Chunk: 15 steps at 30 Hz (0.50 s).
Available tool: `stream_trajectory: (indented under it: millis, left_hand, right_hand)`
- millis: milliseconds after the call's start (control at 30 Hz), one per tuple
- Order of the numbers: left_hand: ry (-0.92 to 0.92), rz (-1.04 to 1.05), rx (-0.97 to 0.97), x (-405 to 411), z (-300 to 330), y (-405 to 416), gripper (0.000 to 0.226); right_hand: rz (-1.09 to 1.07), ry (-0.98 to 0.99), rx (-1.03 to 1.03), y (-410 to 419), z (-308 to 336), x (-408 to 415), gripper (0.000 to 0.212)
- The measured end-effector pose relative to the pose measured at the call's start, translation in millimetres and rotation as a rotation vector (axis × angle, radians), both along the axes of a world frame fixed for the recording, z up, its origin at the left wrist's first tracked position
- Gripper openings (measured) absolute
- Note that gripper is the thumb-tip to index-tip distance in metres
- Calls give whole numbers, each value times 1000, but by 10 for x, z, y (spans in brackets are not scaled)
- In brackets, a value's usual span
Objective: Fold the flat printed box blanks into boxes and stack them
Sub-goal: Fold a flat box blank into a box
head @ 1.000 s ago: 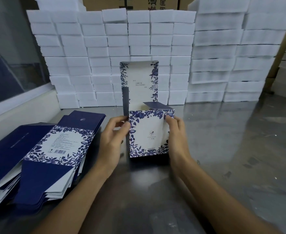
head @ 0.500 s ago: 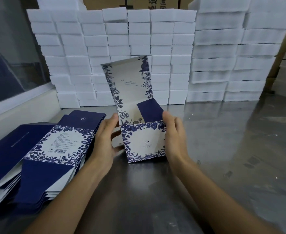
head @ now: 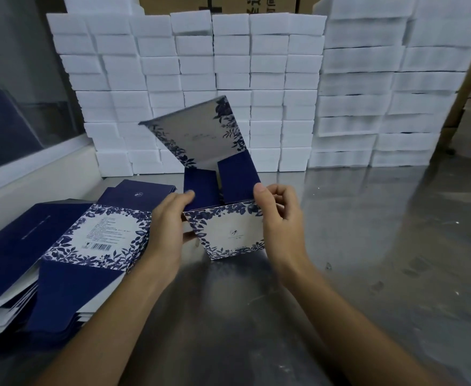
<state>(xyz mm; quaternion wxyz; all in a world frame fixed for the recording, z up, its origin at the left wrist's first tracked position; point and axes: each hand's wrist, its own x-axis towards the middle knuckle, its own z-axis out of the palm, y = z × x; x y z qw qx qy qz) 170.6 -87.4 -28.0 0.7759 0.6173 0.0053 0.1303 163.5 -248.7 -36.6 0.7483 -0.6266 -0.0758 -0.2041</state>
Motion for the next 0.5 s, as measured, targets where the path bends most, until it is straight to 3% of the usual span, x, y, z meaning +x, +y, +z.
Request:
stream_trajectory:
  millis: [200,367,500]
  left_hand:
    - [-126,99,205,-4,49,44,47]
    - [-203,244,378,-52,52,38,35]
    - [-101,229,173,-29,46,44,34]
  right_hand:
    - [-19,20,-18,-35,10,5,45]
    - [-44,-18,-67,-21,32,-16,53]
    - [-52,-57,-108,-16,42,-30,51]
